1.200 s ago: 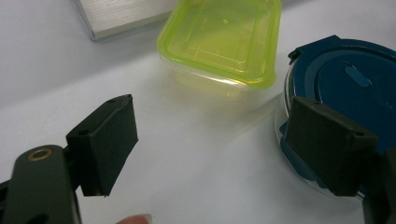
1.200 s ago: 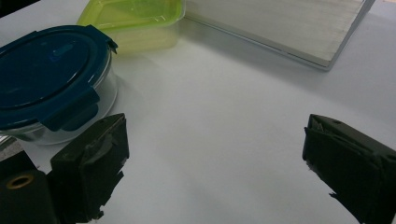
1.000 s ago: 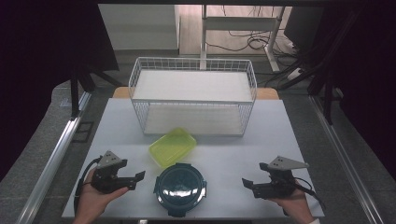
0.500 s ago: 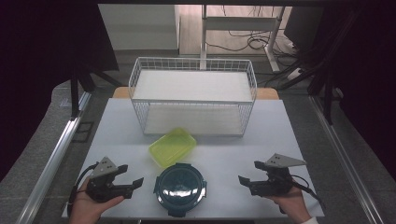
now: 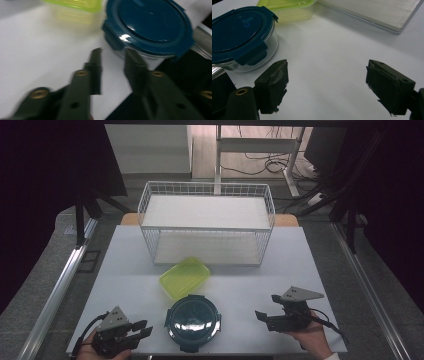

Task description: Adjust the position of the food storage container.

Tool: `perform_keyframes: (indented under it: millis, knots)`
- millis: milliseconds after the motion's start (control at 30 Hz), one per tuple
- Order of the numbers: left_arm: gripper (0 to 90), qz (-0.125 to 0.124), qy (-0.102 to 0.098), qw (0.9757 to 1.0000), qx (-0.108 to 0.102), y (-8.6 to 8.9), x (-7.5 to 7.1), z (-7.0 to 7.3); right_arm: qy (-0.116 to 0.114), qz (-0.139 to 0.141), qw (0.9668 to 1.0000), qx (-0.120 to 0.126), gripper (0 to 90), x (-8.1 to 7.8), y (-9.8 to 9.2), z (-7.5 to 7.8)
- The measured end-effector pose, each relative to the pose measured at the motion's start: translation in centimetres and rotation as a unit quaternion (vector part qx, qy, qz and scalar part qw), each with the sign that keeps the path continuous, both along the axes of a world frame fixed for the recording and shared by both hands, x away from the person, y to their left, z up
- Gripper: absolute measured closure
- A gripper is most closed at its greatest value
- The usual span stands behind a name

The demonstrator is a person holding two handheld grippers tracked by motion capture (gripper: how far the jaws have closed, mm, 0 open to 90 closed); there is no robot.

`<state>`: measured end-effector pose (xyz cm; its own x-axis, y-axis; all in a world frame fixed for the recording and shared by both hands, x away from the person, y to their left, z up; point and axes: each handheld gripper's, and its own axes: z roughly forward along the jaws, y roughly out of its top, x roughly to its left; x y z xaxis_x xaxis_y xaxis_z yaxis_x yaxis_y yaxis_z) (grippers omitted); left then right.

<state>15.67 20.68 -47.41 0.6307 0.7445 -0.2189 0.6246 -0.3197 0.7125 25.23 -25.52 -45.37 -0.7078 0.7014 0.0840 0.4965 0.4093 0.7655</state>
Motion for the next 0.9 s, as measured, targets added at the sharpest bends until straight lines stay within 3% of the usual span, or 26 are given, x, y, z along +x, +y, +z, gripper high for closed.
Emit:
perform_keyframes:
  millis: [133,300,767,900]
  knots:
    - [87.3,-0.028,0.027,0.9992,0.007,-0.8,-0.1,-0.8,0.000,0.001,1.0000,-0.002,18.2,-0.1,0.0,0.0]
    - [89.9,-0.046,0.044,0.9979,0.015,-1.8,0.1,-1.6,0.003,0.000,1.0000,-0.005,18.6,0.1,0.1,-0.2]
    - [90.0,-0.067,0.056,0.9961,0.012,-3.1,1.7,-2.3,0.006,-0.004,0.9999,-0.009,18.6,0.1,-0.1,-0.3]
    - [90.0,-0.073,0.059,0.9954,0.021,-3.3,2.0,-2.5,0.006,-0.004,0.9999,-0.009,18.7,0.1,-0.1,-0.3]
